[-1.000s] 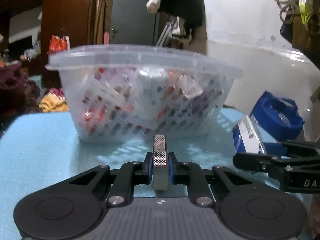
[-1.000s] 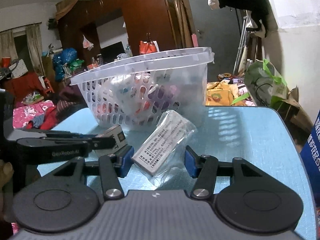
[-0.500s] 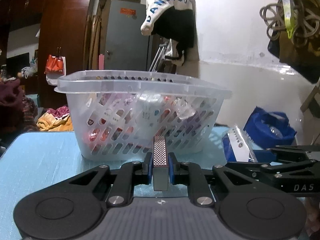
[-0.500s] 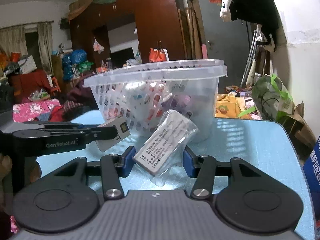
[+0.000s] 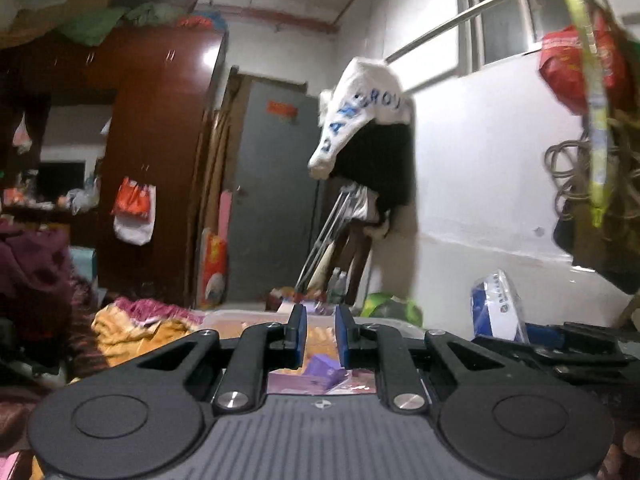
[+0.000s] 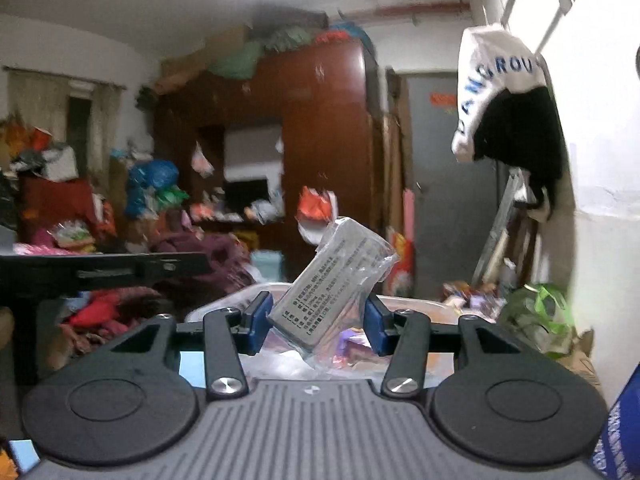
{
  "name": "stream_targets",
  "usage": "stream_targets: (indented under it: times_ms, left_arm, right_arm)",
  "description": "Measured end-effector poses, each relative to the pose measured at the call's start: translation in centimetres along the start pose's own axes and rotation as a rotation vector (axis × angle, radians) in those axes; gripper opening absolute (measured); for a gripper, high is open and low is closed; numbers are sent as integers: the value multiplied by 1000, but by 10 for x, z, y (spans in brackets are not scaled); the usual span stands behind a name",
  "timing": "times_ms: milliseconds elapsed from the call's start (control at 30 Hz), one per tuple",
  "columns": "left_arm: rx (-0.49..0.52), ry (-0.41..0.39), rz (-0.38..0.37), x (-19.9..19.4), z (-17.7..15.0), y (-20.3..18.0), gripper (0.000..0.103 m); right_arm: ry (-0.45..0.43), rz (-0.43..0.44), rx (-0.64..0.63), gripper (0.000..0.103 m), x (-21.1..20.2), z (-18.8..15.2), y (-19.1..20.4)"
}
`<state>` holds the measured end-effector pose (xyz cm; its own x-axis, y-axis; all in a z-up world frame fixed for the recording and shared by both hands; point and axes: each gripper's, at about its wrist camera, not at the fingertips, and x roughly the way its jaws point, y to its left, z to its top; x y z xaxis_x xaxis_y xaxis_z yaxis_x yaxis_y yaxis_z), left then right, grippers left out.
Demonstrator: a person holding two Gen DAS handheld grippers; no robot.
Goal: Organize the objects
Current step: 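Carry both items into the white basket and open both tools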
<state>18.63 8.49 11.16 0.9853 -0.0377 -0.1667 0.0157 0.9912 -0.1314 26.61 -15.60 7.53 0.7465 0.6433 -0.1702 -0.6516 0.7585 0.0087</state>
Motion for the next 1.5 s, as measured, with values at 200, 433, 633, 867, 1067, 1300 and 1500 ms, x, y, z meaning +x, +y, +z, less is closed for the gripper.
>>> stream_targets:
  times_ms: [200, 433, 633, 867, 1067, 1300, 1500]
  left_arm:
    - [173, 85, -25, -59, -64, -6, 30]
    - [267, 259, -39, -67, -139, -19, 68]
    - [262, 334, -6, -49, -149, -19, 18]
    - [148, 155, -34, -36, -65, -9, 18]
    - [67, 132, 41, 48, 13, -4, 22]
    - [10, 174, 137, 83, -10, 22, 69]
    - [19, 69, 94, 35, -18, 33, 103]
  right_arm:
    - [38, 14, -14, 51, -10, -19, -4]
    - [59, 40, -16, 53, -16, -14, -6]
    - [65, 39, -36, 53, -16, -13, -4]
    - [69, -21, -66, 52, 9, -1, -5]
    - [142, -80, -133, 52, 61, 4, -7]
    - [115, -165, -224, 102, 68, -10, -5]
    - [60, -89, -77, 103, 17, -5, -9]
